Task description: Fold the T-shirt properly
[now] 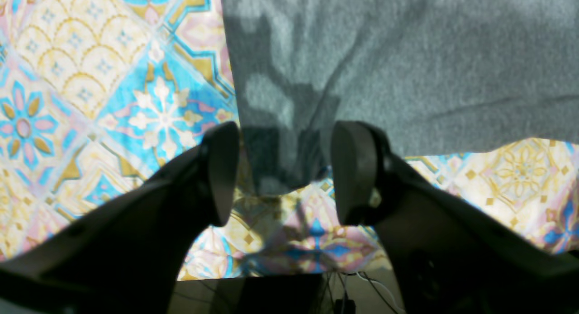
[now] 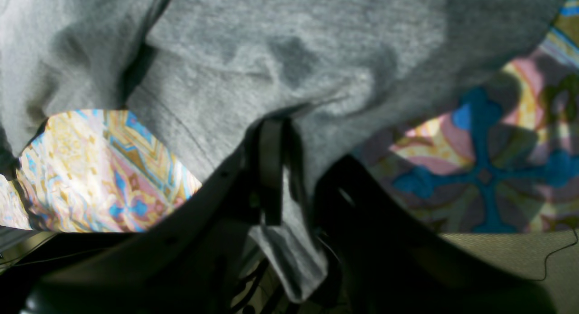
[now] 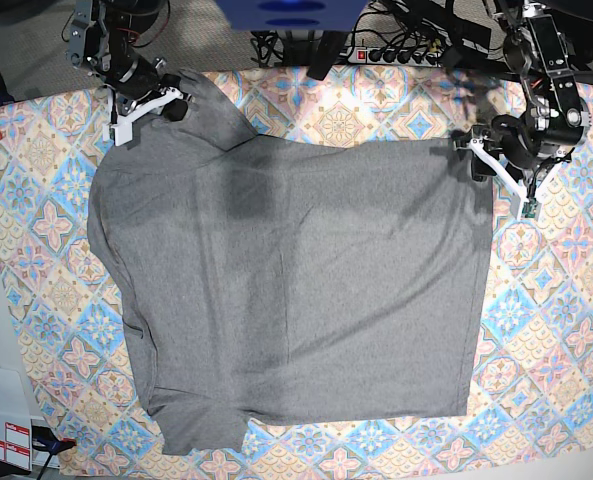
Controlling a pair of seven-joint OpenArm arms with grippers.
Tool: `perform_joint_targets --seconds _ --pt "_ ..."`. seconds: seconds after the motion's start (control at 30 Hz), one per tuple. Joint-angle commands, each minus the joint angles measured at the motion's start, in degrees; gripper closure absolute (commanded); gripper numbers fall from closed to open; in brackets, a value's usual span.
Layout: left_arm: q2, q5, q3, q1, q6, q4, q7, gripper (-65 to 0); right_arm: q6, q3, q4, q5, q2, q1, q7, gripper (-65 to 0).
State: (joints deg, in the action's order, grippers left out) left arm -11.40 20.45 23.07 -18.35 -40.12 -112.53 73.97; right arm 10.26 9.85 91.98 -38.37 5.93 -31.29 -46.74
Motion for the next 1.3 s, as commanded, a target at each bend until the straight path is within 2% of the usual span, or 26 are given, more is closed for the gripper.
perform_joint_targets --seconds 0.0,0.2,0.4,0.63,1.03,1.13,1.27 --pt "-0.6 -0.01 0.18 0.99 0.12 -0.74 -0.96 -33.3 -0.9 0.04 0.02 1.4 0.44 -0.32 -0.6 -9.4" --pt "-0.78 -0.27 -2.54 1.34 0.12 -0.74 -0.79 -37.1 -0.9 0.04 0.02 1.4 0.44 -0.32 -0.51 -9.4" --pt "-0.6 0.08 -5.88 0.46 0.12 -0.74 -0.79 -37.0 -0.9 0.04 0.02 1.4 0.44 -0.14 -0.42 -9.4" --pt "-0.6 0.17 -5.88 4.5 0.12 3.65 -0.88 -37.5 -0.9 0.22 -0.07 1.49 0.53 0.56 -0.42 -9.4" --pt "-0.51 0.17 -5.97 4.5 0.12 4.35 -0.79 -37.1 -0.9 0.22 -0.07 1.49 0.53 0.56 -0.34 -9.4" --pt "-0.51 0.17 -5.97 4.5 0.12 4.35 -0.79 -37.1 -0.9 0.13 -0.07 1.49 1.58 0.56 -0.34 -9.4" --pt "0.72 0.17 -5.71 4.41 0.12 4.35 -0.79 -37.1 -0.9 0.22 -0.07 1.49 1.85 0.65 -0.34 -9.4"
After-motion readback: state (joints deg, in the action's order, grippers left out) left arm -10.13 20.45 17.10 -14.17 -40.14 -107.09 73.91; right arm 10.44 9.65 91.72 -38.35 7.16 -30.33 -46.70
